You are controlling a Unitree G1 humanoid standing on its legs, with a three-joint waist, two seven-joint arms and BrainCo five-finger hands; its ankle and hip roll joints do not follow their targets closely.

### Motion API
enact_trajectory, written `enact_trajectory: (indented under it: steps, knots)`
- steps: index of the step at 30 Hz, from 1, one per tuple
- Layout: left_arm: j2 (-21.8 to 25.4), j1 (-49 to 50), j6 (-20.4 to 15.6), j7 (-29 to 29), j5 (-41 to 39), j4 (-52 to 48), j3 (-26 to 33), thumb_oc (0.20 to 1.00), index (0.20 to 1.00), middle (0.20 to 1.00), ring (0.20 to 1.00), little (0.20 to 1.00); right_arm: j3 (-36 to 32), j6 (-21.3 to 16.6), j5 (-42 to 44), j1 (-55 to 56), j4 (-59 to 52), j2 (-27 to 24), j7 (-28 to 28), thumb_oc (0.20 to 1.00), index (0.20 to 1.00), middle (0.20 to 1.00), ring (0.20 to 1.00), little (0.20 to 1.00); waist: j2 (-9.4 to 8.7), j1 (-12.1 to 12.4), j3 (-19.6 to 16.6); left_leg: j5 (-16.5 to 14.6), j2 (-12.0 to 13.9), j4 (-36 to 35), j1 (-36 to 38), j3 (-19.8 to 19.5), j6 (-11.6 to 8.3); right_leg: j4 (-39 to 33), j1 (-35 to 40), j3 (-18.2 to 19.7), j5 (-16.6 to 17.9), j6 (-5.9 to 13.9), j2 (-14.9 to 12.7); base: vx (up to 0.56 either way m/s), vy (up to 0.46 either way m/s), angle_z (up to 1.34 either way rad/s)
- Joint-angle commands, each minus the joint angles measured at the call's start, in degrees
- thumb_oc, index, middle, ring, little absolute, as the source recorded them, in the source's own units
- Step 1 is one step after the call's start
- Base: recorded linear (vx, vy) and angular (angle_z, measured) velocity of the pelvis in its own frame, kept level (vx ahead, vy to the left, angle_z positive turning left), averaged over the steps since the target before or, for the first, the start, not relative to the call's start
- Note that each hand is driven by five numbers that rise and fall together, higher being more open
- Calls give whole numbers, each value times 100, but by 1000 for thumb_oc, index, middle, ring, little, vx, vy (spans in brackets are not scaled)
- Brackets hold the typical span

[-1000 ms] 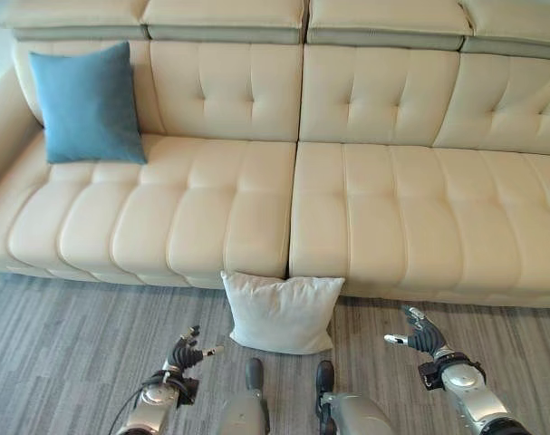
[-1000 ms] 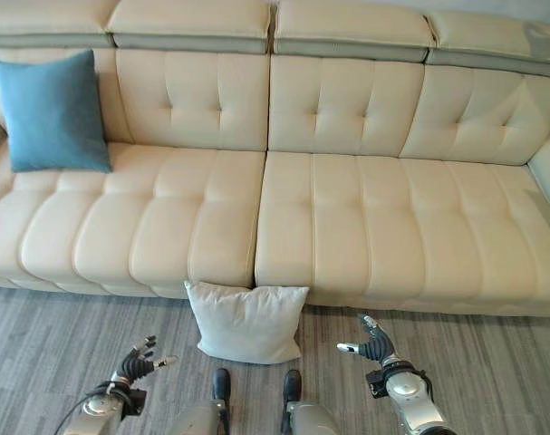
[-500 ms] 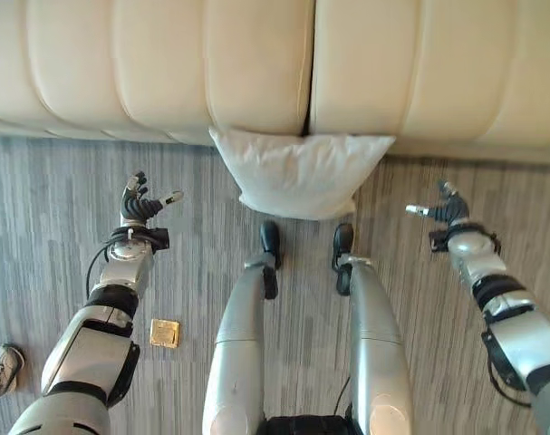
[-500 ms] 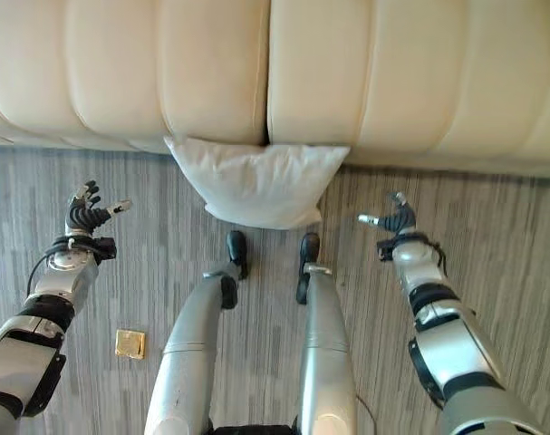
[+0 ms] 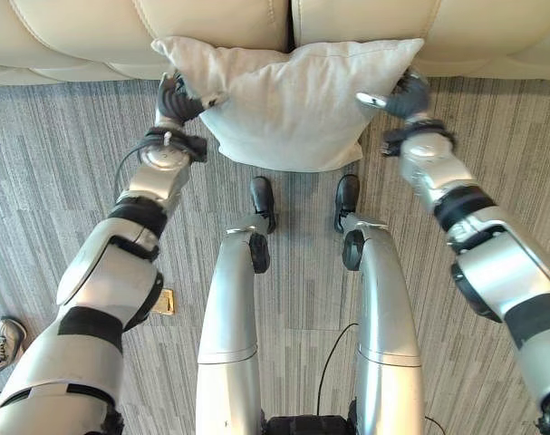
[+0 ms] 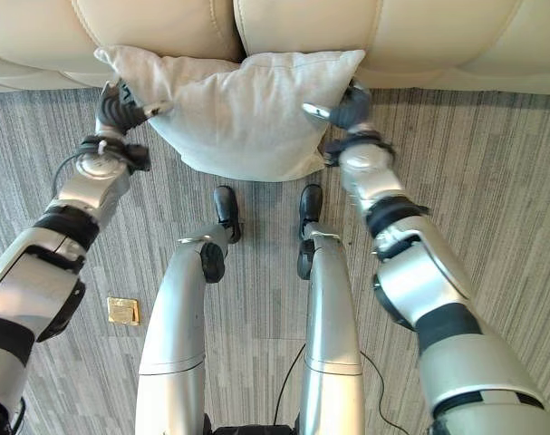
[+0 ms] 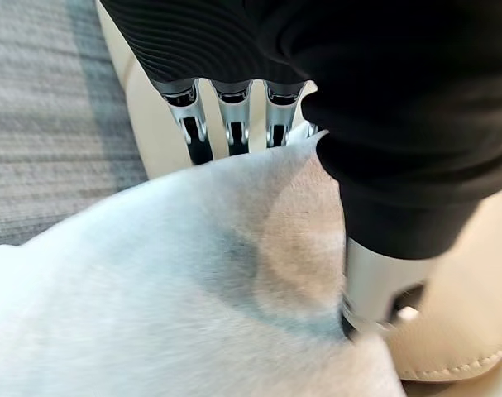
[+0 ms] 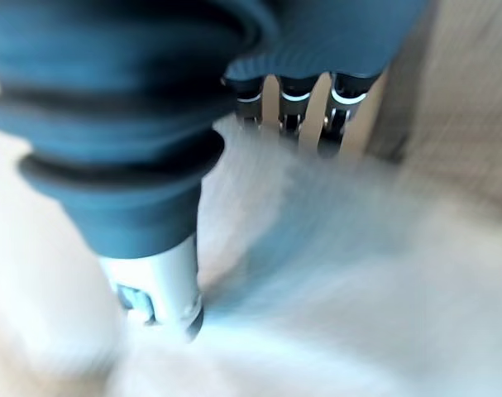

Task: Pick up all the scattered cushions and arrange them neatly on the sofa.

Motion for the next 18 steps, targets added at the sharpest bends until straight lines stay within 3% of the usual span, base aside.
enact_trajectory:
  steps: [1,3,4,9,10,14,16,18]
  knots:
    - [-173,165,-486,125,206,-655,150,200,200,200,200,200,25,-609,217,203,-597,300,81,200,200,200,200,200,264,5,-580,-336,-198,-284,377,-298,-147,-395,668,308,-552,369,-9,-13,-35,11]
    - [-189,225,-522,150,263,-842,151,200,200,200,200,200,33,-656,200,307,-769,335,112,200,200,200,200,200,258,5,-604,-290,-205,-419,459,-321,-158,-472,739,302,-533,368,-8,-18,0,17]
    - [-262,670,-647,331,497,-1639,299,200,200,200,200,200,-87,-775,46,843,-1420,341,183,200,200,200,200,200,218,-3,-687,-132,-168,-1048,934,-350,-215,-961,1156,228,-403,414,-12,-49,21,12]
    - [-470,1802,-732,401,788,-2853,674,200,200,200,200,200,-354,-759,-556,1908,-2454,136,282,200,200,200,200,200,151,-18,-717,78,-160,-1922,1950,-381,-296,-1713,2130,74,-199,534,-58,-64,41,0]
    - [-624,2405,-766,358,864,-3353,887,200,200,200,200,200,-511,-765,-836,2481,-2944,71,395,200,200,200,200,200,96,-9,-751,344,-140,-2373,2431,-318,-304,-2128,2614,-28,48,560,-64,-87,44,-6]
    - [-726,3348,-713,227,1015,-4143,1141,200,200,200,200,200,-719,-693,-1214,3455,-3728,5,556,200,200,200,200,200,32,-33,-826,401,-135,-2853,3261,-319,-322,-2671,3430,-162,167,614,-109,37,18,-5]
    - [-746,4388,-676,24,1233,-4802,1389,200,200,200,200,200,-1002,-747,-1376,4602,-4605,7,876,200,200,200,200,200,-54,-74,-1042,428,-153,-3349,4175,-305,-332,-3248,4375,-261,251,675,-123,170,-4,-7]
    - [-782,4714,-664,-41,1293,-5013,1475,200,200,200,200,200,-1107,-785,-1422,4929,-4897,-9,972,200,200,200,200,200,-76,-82,-1094,449,-159,-3541,4530,-279,-351,-3457,4733,-289,285,698,-127,138,0,-9]
